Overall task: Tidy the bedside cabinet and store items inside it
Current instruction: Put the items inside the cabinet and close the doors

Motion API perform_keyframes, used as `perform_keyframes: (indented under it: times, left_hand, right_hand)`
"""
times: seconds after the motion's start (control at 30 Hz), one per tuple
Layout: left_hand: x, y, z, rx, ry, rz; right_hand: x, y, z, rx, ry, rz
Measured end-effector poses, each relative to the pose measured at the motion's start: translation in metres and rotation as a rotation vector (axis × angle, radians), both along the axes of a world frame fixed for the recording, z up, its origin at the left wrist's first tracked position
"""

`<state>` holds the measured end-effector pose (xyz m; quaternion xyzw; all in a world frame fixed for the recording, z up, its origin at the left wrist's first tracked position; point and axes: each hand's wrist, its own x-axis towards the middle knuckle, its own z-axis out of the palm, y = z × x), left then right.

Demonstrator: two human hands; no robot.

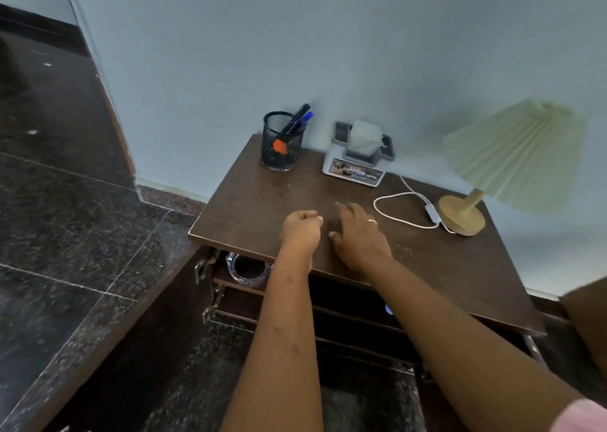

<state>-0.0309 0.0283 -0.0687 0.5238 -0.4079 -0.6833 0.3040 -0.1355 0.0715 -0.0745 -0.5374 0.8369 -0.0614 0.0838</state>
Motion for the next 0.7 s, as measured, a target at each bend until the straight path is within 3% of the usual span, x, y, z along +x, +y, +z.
perform_keyframes:
  times: [0.2,0.4,0.53,0.7]
  left_hand:
    - [-0.014,0.020,-0.002,-0.026,-0.062,-0.091]
    - [-0.007,0.016,-0.006,-0.062,-0.148,-0.120]
    - [0.013,0.024,-0.005,-0.127,-0.309,-0.171]
    - [0.023,0.071,0.011,-0.287,-0.614,-0.561]
  right_hand:
    - [-0.073,0.042,0.007,0.151,-0.075,-0.322]
    - [-0.081,0.066,0.005,0.200,-0.060,-0.315]
    - [-0.059,0.096,0.008,0.222,-0.054,-0.251]
    - [-0.042,0.140,0.031,0.305,-0.129,-0.235]
